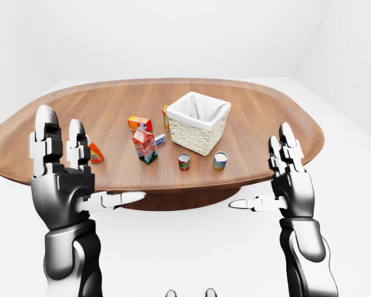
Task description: Pick up the alphabet soup, and put it in the basket.
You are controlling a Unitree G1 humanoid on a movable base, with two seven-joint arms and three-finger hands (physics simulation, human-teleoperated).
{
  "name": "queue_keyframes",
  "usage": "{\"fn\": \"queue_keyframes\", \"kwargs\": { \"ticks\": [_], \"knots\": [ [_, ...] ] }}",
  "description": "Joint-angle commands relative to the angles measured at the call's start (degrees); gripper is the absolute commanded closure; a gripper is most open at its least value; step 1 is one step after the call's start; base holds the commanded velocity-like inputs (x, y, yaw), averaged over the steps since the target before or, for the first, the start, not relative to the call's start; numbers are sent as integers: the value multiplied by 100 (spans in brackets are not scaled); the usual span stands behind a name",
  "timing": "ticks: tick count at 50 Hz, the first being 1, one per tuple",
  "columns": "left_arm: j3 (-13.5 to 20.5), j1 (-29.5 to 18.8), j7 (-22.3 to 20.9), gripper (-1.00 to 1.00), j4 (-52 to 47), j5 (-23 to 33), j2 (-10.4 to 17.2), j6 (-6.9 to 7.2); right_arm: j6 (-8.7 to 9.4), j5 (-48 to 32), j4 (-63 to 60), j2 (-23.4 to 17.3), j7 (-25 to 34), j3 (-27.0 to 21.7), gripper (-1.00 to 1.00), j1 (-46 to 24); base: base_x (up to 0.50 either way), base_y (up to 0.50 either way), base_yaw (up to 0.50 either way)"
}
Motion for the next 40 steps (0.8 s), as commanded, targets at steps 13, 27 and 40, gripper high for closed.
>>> {"fn": "queue_keyframes", "kwargs": {
  "ticks": [13, 27, 40],
  "knots": [
    [-5, 31, 4, -100, -94, -39, -11, 0, 0, -48, -33, 4, 9, 53, -100, 47, 0, -47, 0],
    [-9, 39, 1, -100, -106, -31, -21, 0, 0, -191, 56, -10, 75, 113, -100, 68, 0, -3, 0],
    [-39, 67, -8, -100, -128, 2, -28, 0, 0, -255, 65, -12, 88, 174, -100, 98, 11, 0, 0]
  ]
}}
